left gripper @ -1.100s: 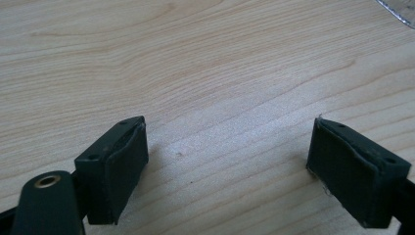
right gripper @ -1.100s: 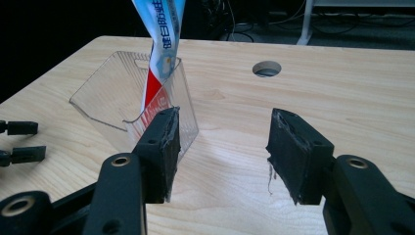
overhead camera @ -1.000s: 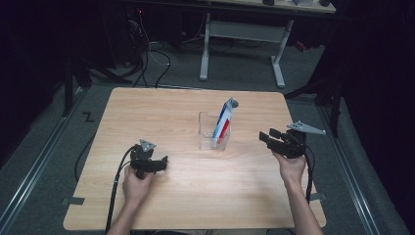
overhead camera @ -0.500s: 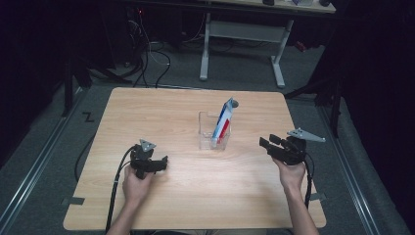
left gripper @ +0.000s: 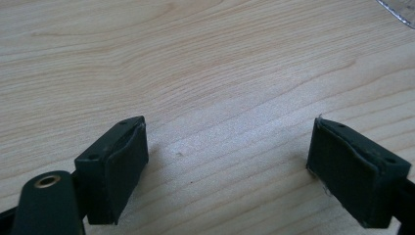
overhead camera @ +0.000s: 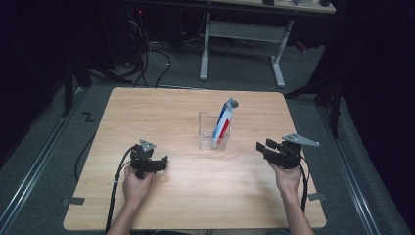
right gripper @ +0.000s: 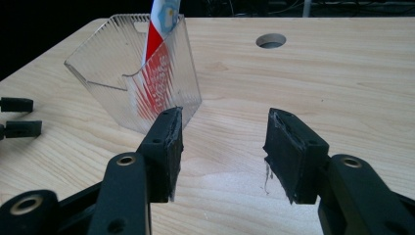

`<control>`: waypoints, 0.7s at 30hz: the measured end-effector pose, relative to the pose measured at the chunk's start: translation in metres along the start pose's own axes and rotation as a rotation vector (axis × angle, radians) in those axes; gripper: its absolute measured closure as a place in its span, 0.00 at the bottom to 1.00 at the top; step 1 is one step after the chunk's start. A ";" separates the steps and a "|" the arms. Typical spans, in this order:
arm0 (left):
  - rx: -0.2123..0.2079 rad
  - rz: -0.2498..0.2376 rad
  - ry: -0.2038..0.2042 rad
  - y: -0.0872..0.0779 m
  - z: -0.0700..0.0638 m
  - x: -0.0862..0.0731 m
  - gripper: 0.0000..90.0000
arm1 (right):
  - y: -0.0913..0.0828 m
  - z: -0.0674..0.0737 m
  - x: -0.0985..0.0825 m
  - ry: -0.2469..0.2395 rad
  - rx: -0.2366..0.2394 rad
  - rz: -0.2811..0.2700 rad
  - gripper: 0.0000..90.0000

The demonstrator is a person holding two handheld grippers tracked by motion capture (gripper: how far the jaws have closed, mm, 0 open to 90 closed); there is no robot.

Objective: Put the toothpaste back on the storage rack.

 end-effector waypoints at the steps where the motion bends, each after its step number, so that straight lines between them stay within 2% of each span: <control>1: 0.000 0.000 0.000 0.000 0.000 0.000 0.17 | 0.000 0.000 0.000 0.000 0.000 0.000 0.54; 5: 0.000 0.000 0.000 0.000 0.000 0.000 0.17 | 0.004 0.001 -0.005 -0.002 -0.002 0.010 0.54; 7: 0.000 0.000 0.000 0.000 0.000 0.000 0.17 | 0.007 0.004 -0.009 -0.025 -0.027 0.011 0.55; 21: 0.001 0.000 -0.001 0.000 0.000 0.000 0.17 | 0.022 0.006 -0.022 -0.030 -0.022 0.033 0.55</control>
Point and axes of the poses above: each handheld gripper's, and its own axes: y roughly forward along the jaws, x roughly out of its top, z roughly to its left, the point moved 3 cm from there along y, roughly forward along the jaws, and after that the axes turned 9 degrees about z, right-handed, at the moved point
